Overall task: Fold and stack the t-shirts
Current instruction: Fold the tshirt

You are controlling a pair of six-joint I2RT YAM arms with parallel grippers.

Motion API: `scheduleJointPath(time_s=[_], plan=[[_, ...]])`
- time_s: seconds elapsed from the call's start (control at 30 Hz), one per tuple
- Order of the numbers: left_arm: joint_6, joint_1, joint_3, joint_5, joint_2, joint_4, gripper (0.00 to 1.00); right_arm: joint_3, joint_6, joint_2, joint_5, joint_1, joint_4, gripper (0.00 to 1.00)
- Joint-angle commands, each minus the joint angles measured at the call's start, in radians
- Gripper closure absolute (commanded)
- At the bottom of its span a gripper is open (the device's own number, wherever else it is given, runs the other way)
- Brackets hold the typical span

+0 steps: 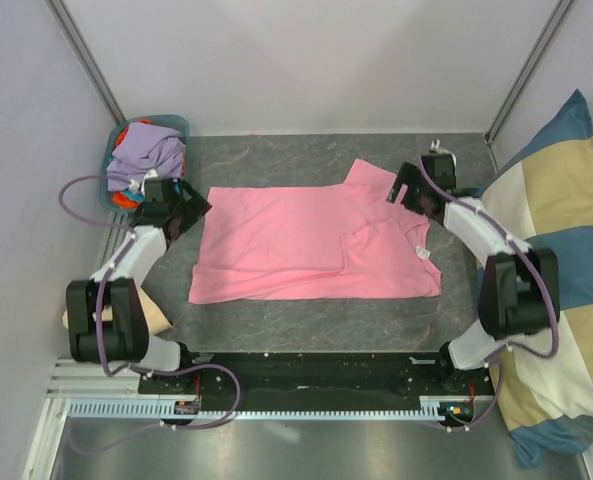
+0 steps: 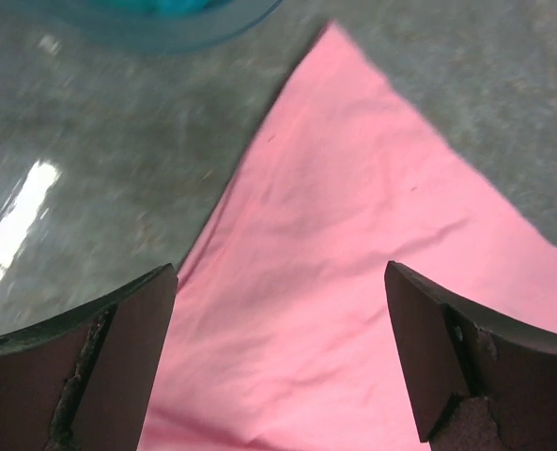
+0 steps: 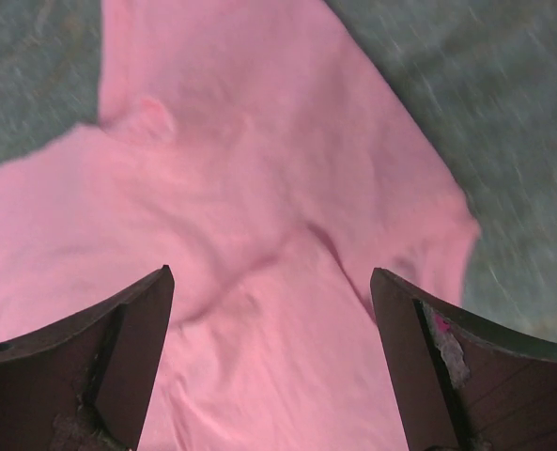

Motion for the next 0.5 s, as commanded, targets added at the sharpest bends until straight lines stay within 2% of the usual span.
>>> scheduleJointPath(time_s=[0.0,0.23,0.47], plan=[[0.080,-0.003,0.131,0.101,0.095,0.057,0.00,0.265,-0.073,0.221,-0.075,-0.001,0.039,0.06],[0.092,-0.012,0.185,0.121,0.158,0.064,0.00,0.589,-0.205,0.573,-0.201,0.002,0.062,0.08],[0.101,-0.012,0.179,0.139,0.175,0.075,0.00,0.903,-0.307,0.822,-0.322,0.007,0.045,0.09]])
